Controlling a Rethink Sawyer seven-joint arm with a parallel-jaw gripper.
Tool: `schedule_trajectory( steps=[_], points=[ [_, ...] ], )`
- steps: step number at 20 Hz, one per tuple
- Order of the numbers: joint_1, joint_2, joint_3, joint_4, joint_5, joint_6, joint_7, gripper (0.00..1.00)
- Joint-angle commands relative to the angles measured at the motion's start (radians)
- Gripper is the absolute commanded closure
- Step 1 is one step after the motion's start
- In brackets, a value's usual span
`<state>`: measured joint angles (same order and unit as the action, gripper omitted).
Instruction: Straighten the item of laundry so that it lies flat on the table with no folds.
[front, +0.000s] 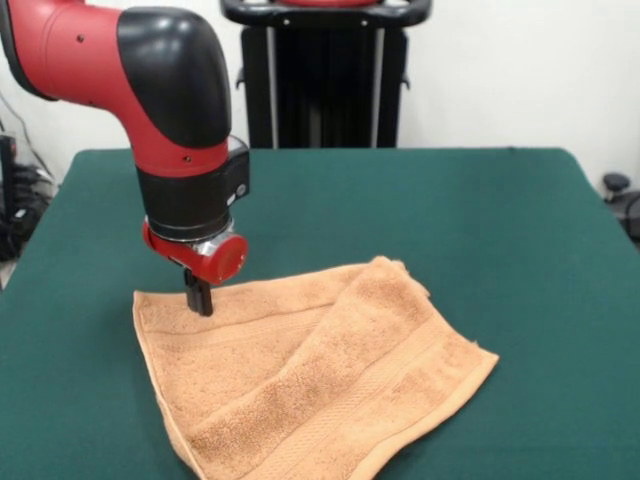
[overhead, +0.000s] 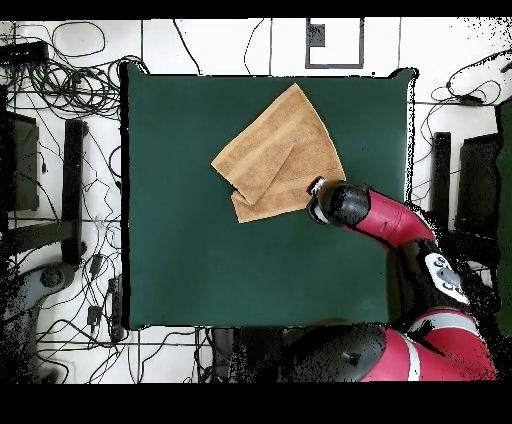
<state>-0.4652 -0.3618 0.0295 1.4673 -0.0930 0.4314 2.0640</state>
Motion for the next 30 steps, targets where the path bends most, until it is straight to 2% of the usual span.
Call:
schedule_trajectory(
  steps=[1, 30],
  points=[
    [0.002, 0.169, -0.089, 0.131, -0.033, -0.077, 0.174, 1.0],
    [-0.04, 0.112, -0.111, 0.2, -0.041, -0.003, 0.107, 1.0]
  ],
)
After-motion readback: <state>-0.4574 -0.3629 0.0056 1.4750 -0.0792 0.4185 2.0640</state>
